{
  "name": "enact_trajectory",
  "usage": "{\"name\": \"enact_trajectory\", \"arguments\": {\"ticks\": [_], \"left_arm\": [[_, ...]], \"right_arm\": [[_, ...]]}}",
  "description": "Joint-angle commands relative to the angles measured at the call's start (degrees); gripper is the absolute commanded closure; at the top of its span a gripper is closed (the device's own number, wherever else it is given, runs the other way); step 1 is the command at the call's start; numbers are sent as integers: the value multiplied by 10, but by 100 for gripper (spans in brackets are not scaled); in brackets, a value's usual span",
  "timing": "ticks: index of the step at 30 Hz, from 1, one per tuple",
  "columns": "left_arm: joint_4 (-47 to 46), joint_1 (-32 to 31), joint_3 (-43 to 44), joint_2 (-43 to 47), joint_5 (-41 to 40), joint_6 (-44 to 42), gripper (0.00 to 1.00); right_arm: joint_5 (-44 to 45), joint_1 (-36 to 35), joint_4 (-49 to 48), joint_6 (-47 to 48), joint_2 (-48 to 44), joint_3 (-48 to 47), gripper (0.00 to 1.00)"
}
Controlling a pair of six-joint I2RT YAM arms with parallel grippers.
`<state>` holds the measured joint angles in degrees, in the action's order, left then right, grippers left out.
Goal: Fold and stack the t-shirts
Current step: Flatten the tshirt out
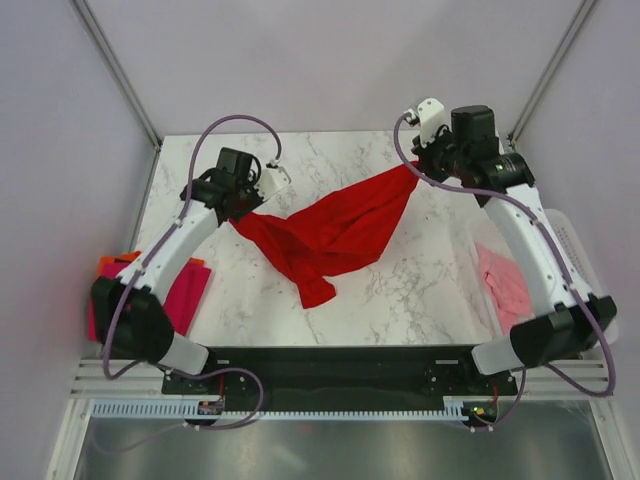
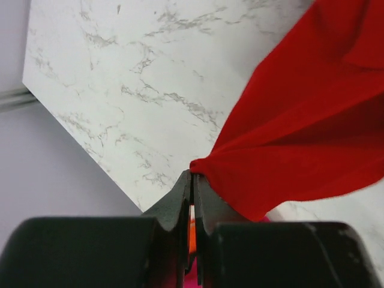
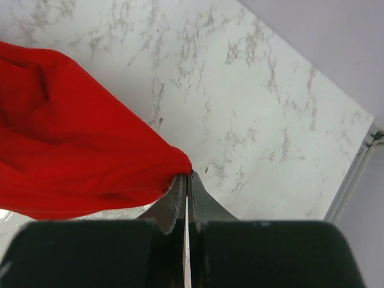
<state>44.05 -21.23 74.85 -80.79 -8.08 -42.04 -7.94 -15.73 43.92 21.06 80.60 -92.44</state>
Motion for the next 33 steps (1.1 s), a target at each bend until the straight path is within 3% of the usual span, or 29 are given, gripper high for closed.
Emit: {"name": "enact_trajectory", "arguments": {"ticks": [1,4,6,7,9,14,17,21,24,33], "left_arm": [[-116,61,27,-122,-25,-66,92],[-114,100,143,-242,-43,-24,87],[-102,112,237,-294,-54,11,72],[-82,116,267,-330,-69,27,55],[-45,117,333,-348,-68,75,43],[51,119,324,-315,22,186,20],[109,122,305,-309,109,215,24],[129,126,265,-318,160,228,31],[154,164,280,-351,232,250,41],[173,231,364,-443,300,250,43]], "right_arm": [[9,38,-31,-30,105,-18,100],[6,59,-39,-37,196,-71,100],[-9,61,-31,-39,261,-130,100],[-17,61,-25,-40,294,-149,100],[-33,61,-18,-53,311,-189,100],[-39,61,-26,-40,279,-162,100],[-43,60,-31,-32,250,-118,100],[-53,61,-22,-34,243,-91,100],[-60,61,-10,-24,246,-97,100],[-39,57,6,-1,258,-99,100]]}}
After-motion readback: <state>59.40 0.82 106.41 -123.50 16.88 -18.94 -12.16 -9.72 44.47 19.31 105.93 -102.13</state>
